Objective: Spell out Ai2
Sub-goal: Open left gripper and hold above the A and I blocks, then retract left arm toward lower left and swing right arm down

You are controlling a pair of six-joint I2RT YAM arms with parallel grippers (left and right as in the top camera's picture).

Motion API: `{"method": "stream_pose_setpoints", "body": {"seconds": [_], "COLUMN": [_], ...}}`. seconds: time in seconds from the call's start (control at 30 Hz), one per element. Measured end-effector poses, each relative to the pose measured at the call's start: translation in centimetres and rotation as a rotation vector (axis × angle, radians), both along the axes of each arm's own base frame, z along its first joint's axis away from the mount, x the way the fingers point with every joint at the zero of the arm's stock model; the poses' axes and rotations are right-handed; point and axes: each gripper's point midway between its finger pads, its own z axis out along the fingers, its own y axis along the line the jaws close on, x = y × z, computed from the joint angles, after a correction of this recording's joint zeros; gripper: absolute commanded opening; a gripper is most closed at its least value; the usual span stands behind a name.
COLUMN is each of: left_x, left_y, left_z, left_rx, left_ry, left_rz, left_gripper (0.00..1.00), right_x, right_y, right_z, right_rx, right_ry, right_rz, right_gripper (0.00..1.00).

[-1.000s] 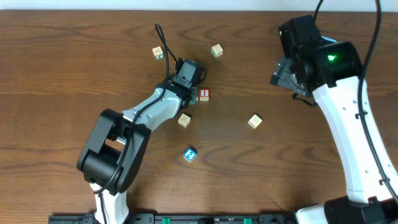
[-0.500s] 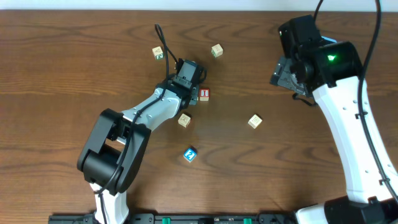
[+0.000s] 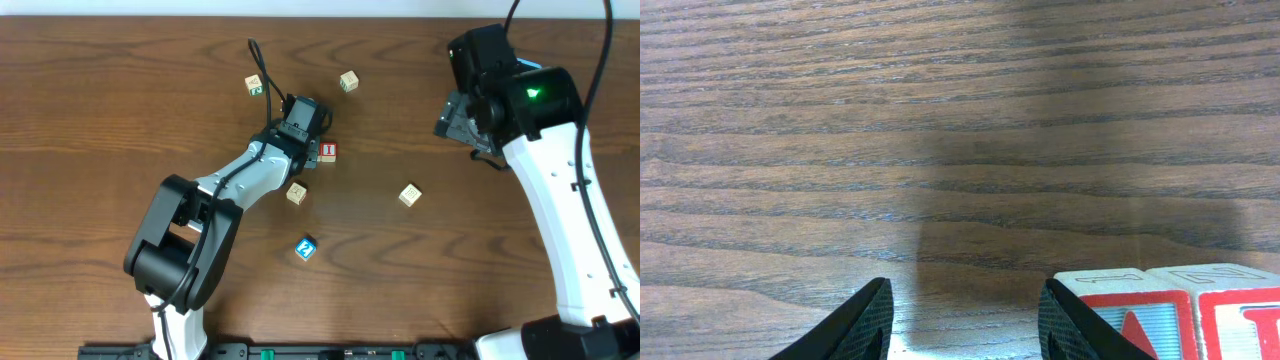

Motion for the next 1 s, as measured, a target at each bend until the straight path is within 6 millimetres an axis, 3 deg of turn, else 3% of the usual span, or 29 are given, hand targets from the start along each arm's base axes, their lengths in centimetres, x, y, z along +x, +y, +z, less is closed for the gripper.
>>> {"method": "stream_pose_setpoints", "body": {"seconds": [0.4, 0.6, 0.73, 0.83, 1.0], "left_x": [0.0, -0.4, -1.0, -2.1, -7.1], "left_y": [0.2, 3.0, 5.5, 7.1, 9.4], "left_z": [0.0, 1.3, 5.3, 10.3, 18.1], "left_rx": [0.004, 0.076, 0.113, 0.112, 0.099], "left_ry": [-0.001, 0.011, -0.018, -0.075, -0.130], "left_rz": [0.004, 0.052, 0.090, 0.108, 0.106], "left_gripper": [0.52, 0.57, 0.60, 0.69, 0.93], "right_x": [0.0, -0.2, -1.2, -3.1, -7.1], "right_y": [0.0, 0.0, -0.3, -0.8, -1.0], "right_z": [0.0, 0.6, 2.6, 4.6, 5.7], "right_rx": [0.000, 0.006, 0.025, 0.044, 0.096], "right_ry": [0.000, -0.022, -0.087, -0.134, -0.109], "right_rz": [0.000, 0.000, 0.000, 0.002, 0.012], "right_gripper": [0.99, 0.99, 0.99, 0.99, 0.99]}}
